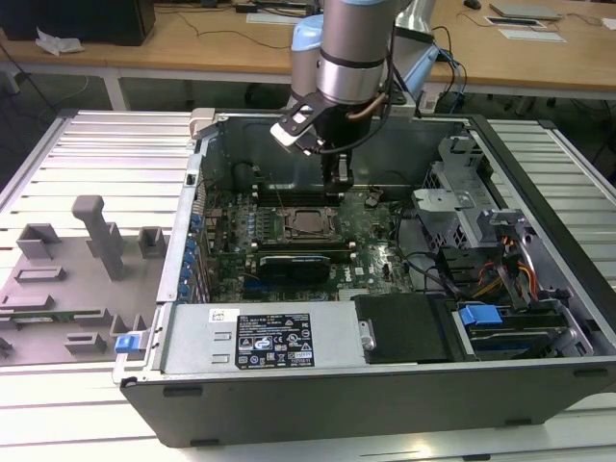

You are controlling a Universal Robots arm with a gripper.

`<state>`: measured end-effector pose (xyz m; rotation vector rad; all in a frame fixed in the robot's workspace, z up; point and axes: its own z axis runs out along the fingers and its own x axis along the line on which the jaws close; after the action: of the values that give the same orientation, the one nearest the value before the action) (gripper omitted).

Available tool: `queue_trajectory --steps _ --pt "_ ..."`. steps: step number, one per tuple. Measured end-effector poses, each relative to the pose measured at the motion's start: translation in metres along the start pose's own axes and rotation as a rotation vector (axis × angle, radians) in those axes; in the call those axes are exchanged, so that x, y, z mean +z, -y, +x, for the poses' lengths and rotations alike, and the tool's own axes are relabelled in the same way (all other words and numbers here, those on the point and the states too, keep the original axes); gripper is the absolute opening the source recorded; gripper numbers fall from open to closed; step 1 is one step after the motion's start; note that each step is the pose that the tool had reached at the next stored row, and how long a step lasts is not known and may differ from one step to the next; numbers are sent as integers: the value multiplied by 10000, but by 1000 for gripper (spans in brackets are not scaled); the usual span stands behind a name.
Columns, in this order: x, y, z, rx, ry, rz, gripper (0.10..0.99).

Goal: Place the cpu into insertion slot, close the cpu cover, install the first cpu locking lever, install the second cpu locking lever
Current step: 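Close the cpu cover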

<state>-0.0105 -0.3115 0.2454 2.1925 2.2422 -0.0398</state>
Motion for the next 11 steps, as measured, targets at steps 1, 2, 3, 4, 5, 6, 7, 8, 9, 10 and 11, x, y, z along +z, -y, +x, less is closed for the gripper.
queue_trajectory --steps 1,2,3,4,5,6,7,8,9,10,11 --pt "3 40 3 2 10 -43 106" --pt "10 75 4 3 11 -104 106" --pt "20 98 6 5 12 -166 106" --pt "28 113 6 7 13 -217 106" --pt "40 133 7 7 15 -284 106" --pt "48 147 7 7 16 -328 106" --pt "58 174 5 10 19 -372 106" --pt "67 196 4 10 18 -390 106" --pt "76 215 3 10 17 -403 106" --pt "84 235 4 9 17 -409 106" --pt "94 263 4 11 17 -414 106"
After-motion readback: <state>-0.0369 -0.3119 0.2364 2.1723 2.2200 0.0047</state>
